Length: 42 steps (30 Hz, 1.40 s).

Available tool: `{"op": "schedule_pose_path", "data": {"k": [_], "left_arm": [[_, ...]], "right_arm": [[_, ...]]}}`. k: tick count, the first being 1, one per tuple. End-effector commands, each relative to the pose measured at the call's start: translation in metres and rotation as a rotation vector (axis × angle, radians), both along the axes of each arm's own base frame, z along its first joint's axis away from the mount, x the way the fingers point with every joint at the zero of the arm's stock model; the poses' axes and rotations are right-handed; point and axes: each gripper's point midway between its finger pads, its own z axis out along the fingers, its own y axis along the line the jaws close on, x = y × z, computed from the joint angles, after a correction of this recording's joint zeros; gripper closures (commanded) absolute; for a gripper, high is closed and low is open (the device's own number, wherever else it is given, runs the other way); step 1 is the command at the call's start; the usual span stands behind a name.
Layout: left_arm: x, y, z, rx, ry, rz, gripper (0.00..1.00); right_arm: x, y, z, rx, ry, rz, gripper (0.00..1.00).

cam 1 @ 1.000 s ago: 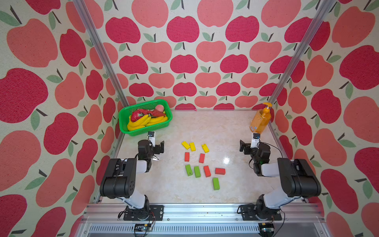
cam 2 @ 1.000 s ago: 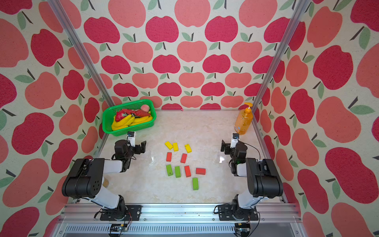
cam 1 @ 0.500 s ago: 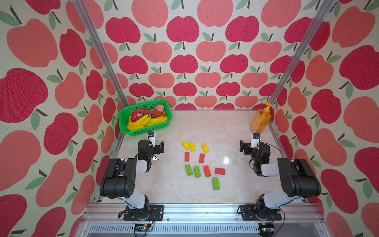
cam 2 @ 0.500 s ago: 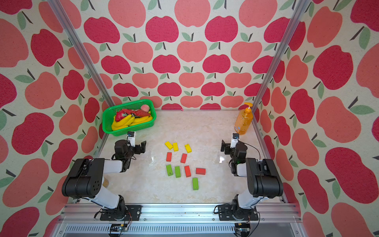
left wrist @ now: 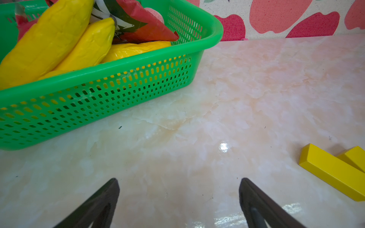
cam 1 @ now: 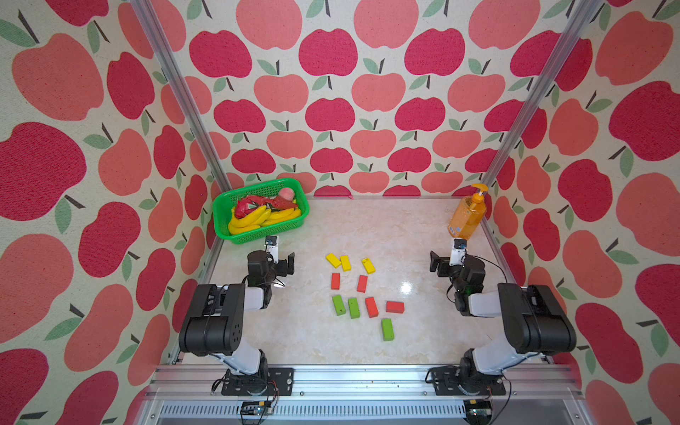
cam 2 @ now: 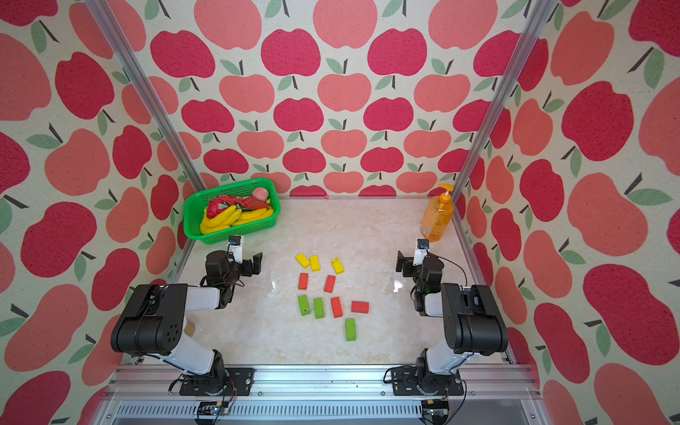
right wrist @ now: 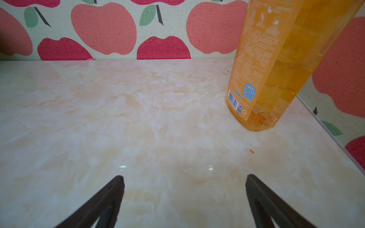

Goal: Assemble the letter k with building blocks
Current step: Pick up the building block from the center of the board.

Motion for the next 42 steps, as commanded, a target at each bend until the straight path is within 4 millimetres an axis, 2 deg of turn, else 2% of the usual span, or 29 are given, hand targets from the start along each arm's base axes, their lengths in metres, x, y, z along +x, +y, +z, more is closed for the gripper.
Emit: {"op": "schedule_pose_path", "data": {"k": [1, 10, 17, 20, 23, 27, 30, 32, 37, 42], "left_arm": [[-0.003, -0.001, 0.002, 0.009, -0.003, -0.022, 0.02], [-0.003, 0.0, 0.001, 0.01, -0.002, -0.019, 0.02], [-0.002, 0.005, 0.002, 0.016, -0.002, 0.016, 0.02], [-0.002, 0.018, 0.008, 0.017, 0.005, 0.1, 0.02], [0.003, 0.019, 0.021, 0.049, 0.053, 0.123, 0.02], [0.008, 0.007, 0.059, 0.129, 0.043, 0.134, 0.02], [0.007, -0.006, 0.084, 0.092, 0.061, 0.147, 0.01], [0.004, -0.013, 0.093, 0.031, 0.13, 0.161, 0.03], [-0.01, -0.051, 0.087, -0.039, 0.393, 0.092, 0.13], [-0.025, -0.092, 0.066, -0.143, 0.635, 0.052, 0.22]], "right_arm": [[-0.003, -0.001, 0.003, 0.02, -0.003, -0.003, 0.01], [-0.003, -0.001, 0.003, 0.021, -0.003, -0.004, 0.01], [-0.012, -0.011, 0.009, 0.028, -0.053, -0.064, 0.01], [-0.015, -0.011, 0.012, 0.03, -0.071, -0.066, 0.01], [-0.015, -0.009, 0.016, 0.028, -0.076, -0.051, 0.01], [-0.011, -0.006, 0.023, 0.006, -0.044, -0.043, 0.01], [-0.005, -0.001, 0.03, -0.042, 0.022, -0.039, 0.01], [-0.004, 0.008, 0.04, -0.059, 0.041, -0.019, 0.01], [-0.012, 0.046, 0.076, -0.037, 0.165, 0.03, 0.01], [-0.036, 0.092, 0.085, 0.078, 0.361, 0.088, 0.01]]}}
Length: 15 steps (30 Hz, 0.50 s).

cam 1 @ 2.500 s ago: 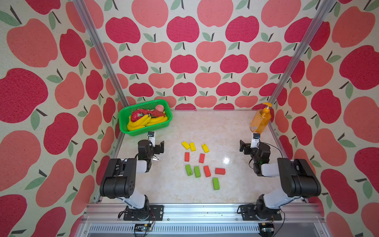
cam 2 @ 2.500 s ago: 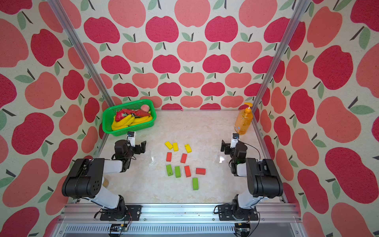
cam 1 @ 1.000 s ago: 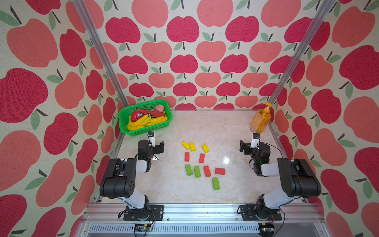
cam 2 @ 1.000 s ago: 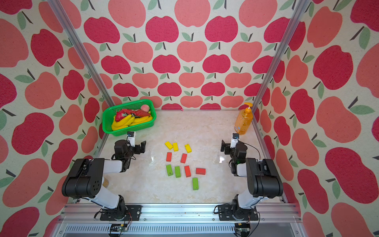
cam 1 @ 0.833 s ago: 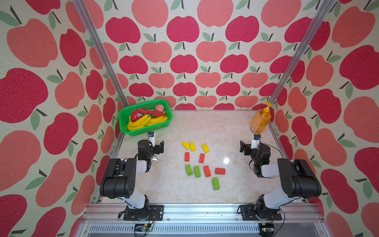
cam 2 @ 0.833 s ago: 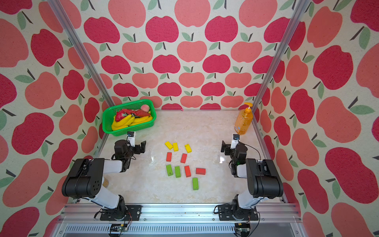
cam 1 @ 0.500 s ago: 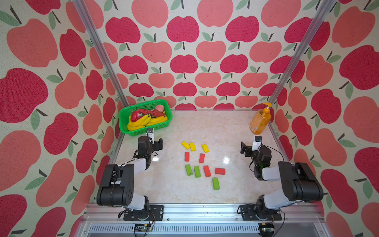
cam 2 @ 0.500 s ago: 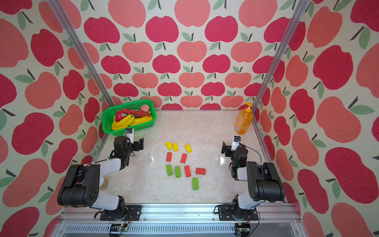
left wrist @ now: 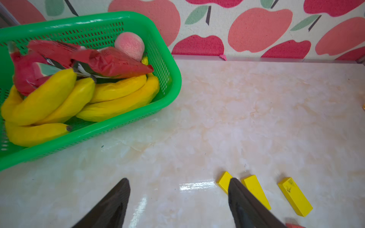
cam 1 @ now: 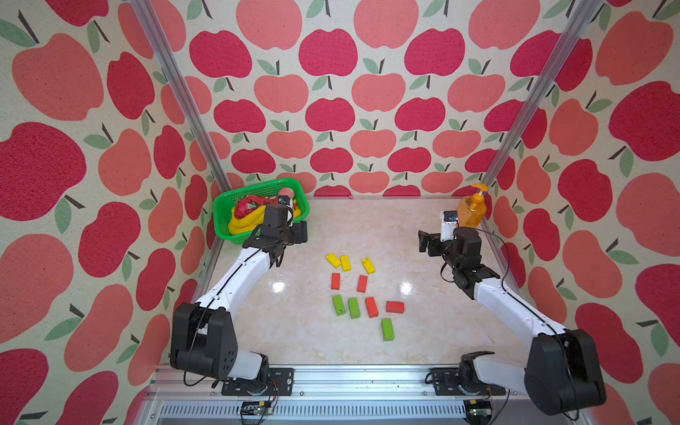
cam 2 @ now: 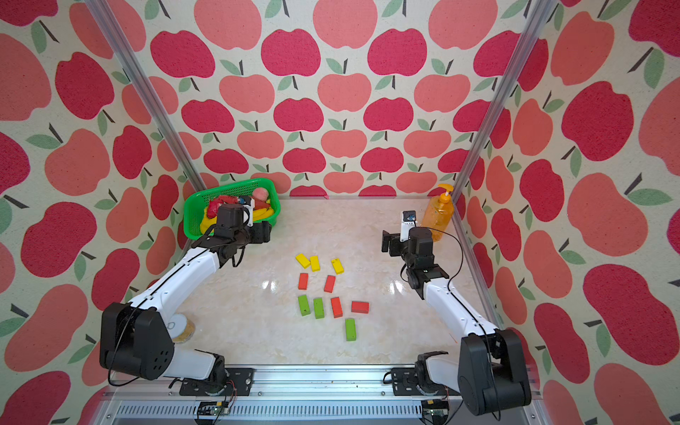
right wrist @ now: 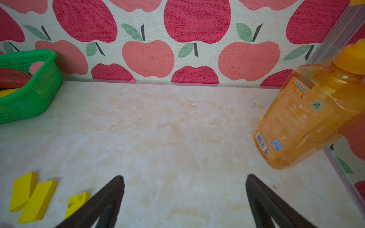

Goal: Assemble the letter k with building blocks
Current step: Pick up the building block from the center of the board.

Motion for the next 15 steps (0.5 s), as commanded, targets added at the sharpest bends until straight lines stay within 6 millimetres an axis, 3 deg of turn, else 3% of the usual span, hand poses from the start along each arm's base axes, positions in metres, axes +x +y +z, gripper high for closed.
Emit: {"op": "schedule_pose_path", "data": {"k": [1, 6, 11, 15], "left_arm": [[-0.045, -0.021, -0.052, -0.08, 0.355, 0.024, 0.25], [-0.048, -0.055, -0.063, -0.215, 0.479, 0.068, 0.29], [-0.054, -0.08, -0.084, -0.291, 0.606, 0.112, 0.34], [-0.055, -0.094, -0.102, -0.328, 0.673, 0.155, 0.36]], "right_arm": [[-0.039, 0.017, -0.038, 0.033, 0.295, -0.006, 0.01], [-0.063, 0.071, -0.047, 0.154, 0.424, 0.133, 0.01], [-0.082, 0.11, -0.061, 0.226, 0.476, 0.261, 0.01], [-0.099, 0.138, -0.056, 0.32, 0.471, 0.381, 0.01]]}}
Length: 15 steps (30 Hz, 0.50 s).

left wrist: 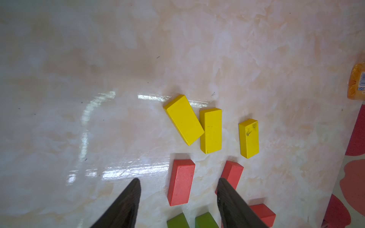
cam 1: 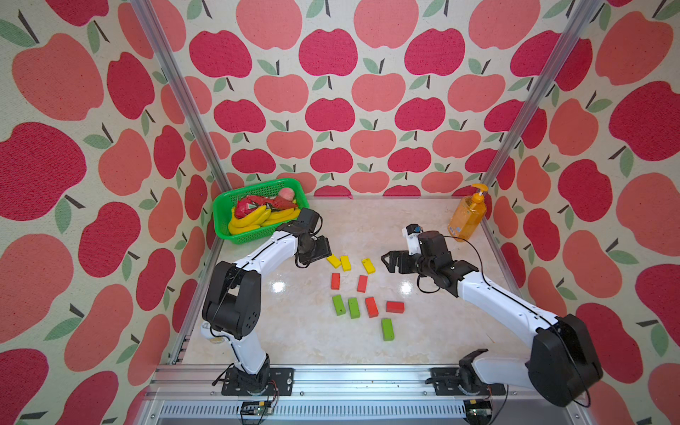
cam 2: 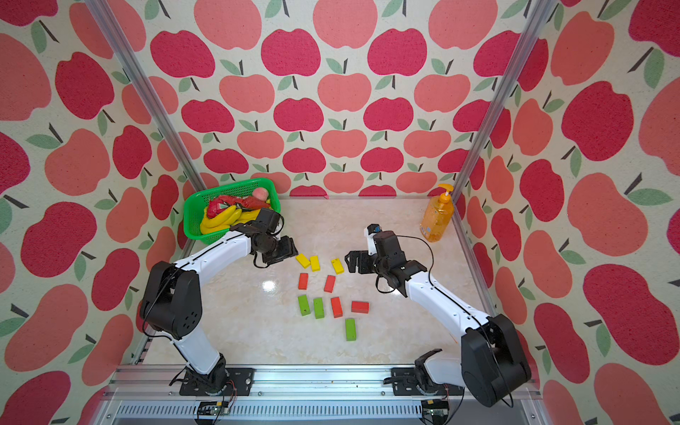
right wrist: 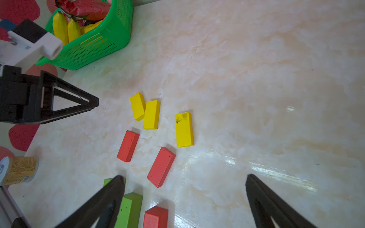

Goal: Assemble the letter k with building blocks
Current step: Pick up the building block from the center of the board.

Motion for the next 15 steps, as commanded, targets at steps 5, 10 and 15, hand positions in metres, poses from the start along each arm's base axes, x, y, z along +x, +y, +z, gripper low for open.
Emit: {"op": "schedule_pose_path", "data": {"k": [5, 10, 15], "left_arm": [[-0.003, -0.02, -0.027, -0.038, 0.18, 0.118, 0.44], [0.004, -0.03, -0.038, 0.041, 0.212, 0.095, 0.46], [0.011, -0.036, -0.051, 0.068, 0.26, 0.119, 0.49]], "right_arm": [[-0.034, 0.046, 0.011, 0.198, 0.046, 0.163, 0.01], [-0.053, 0.062, 0.015, 0.251, 0.049, 0.24, 0.01], [-0.069, 0.069, 0.018, 0.318, 0.047, 0.283, 0.01]]}}
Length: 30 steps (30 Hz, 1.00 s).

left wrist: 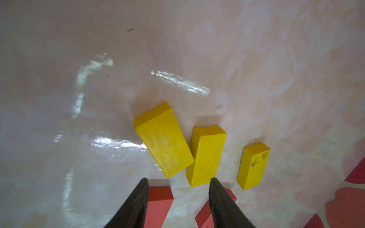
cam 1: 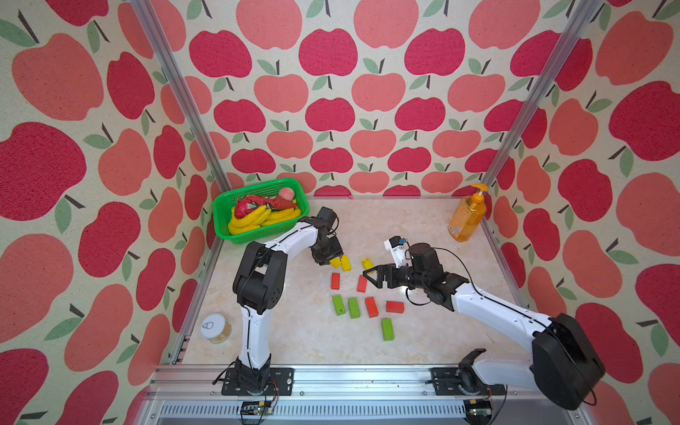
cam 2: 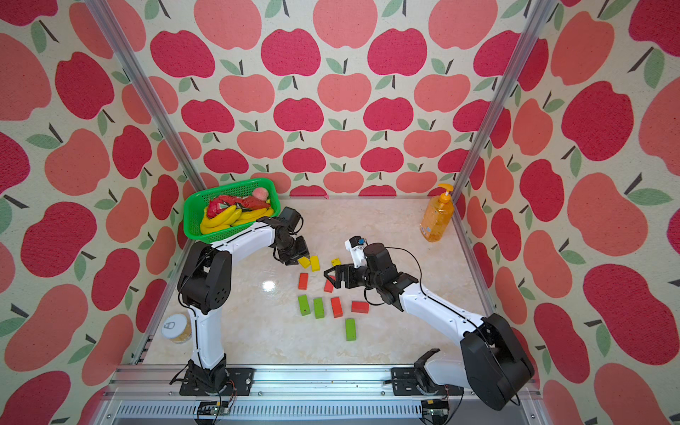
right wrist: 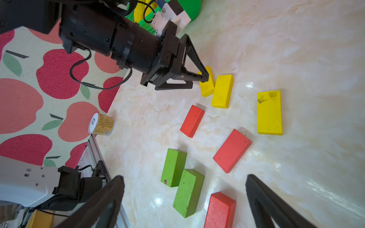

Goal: Assemble the letter k with building blocks
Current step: Pick up the building block from the center of the board.

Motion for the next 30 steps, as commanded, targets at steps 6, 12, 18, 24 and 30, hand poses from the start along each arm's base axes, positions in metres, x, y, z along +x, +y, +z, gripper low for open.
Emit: {"op": "schedule_pose_path", "data": {"k": [6, 12, 18, 24, 30], "left_arm": [[-0.004, 0.009, -0.008, 0.108, 0.078, 0.054, 0.51], [-0.006, 0.013, -0.014, 0.135, 0.087, 0.066, 0.52], [-0.003, 0.011, -0.021, 0.136, 0.094, 0.073, 0.52], [0.0, 0.012, -0.027, 0.149, 0.104, 0.08, 0.52], [0.005, 0.01, -0.029, 0.156, 0.107, 0.081, 0.52]], "right_arm": [[-0.013, 0.005, 0.007, 0.055, -0.001, 0.038, 0.01], [-0.018, 0.007, 0.009, 0.07, -0.016, 0.077, 0.01], [-0.019, 0.008, 0.008, 0.053, -0.02, 0.092, 0.01], [-0.018, 0.006, 0.002, 0.042, -0.01, 0.084, 0.01], [-0.019, 0.007, -0.001, 0.028, -0.004, 0.096, 0.01]]}}
